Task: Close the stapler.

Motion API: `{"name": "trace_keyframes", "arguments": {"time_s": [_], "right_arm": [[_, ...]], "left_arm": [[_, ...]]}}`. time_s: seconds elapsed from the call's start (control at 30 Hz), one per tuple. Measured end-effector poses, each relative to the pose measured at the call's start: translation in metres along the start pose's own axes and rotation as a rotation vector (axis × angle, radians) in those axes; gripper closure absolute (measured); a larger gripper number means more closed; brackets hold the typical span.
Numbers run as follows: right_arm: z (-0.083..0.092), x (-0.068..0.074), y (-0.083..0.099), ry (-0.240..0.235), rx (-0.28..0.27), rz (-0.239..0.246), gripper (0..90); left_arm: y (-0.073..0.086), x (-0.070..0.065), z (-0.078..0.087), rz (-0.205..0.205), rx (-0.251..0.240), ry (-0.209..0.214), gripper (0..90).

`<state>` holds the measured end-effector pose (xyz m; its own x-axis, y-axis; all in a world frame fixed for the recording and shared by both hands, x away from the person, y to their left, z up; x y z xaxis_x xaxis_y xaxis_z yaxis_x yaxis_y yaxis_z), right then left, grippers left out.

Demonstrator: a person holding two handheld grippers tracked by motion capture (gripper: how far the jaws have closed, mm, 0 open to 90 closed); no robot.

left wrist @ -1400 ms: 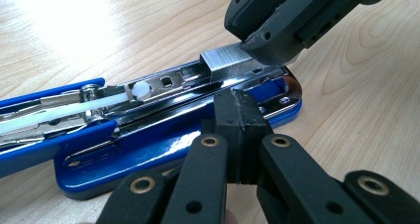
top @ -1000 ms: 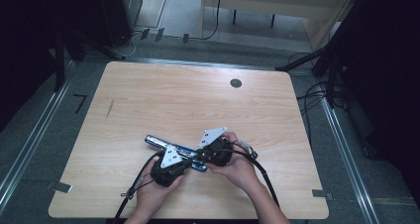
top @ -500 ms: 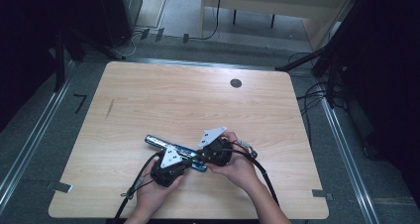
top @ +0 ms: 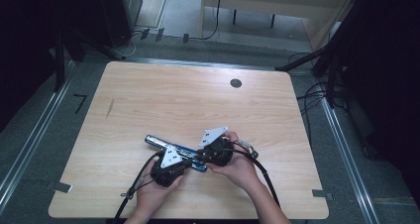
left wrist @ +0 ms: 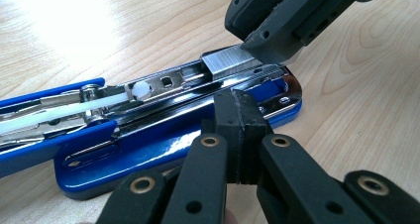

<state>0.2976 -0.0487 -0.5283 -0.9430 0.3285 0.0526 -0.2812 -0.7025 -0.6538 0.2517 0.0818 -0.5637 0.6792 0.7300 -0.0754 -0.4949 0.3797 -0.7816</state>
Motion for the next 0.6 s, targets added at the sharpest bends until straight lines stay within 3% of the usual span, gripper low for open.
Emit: {"name": "trace_keyframes", "arguments": {"time_s": [0.4,0.6], "right_arm": [[0.0033,0.0018,-0.0010,-0.012,-0.031,-0.021,77.8],[0.0022,0.0027,-0.0050,0.007,-0.079,-0.034,90.0]], "left_arm": [[0.0000,-0.0001,0.0000,0.001,0.000,0.000,90.0],[0.0000,-0.0002,-0.0001,0.003,-0.001,0.001,90.0]]}}
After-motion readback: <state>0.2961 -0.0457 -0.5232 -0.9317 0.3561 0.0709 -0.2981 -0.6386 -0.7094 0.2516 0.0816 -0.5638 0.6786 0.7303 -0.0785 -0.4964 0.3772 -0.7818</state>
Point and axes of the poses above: each handheld gripper's, and its own axes: z roughly backward along the jaws, y roughly out of its underside, x roughly to its left, the point moved 5 cm from there along -z, roughly forward along the jaws, and after that the axes turned 1 degree about -y, right-handed, at the moved point
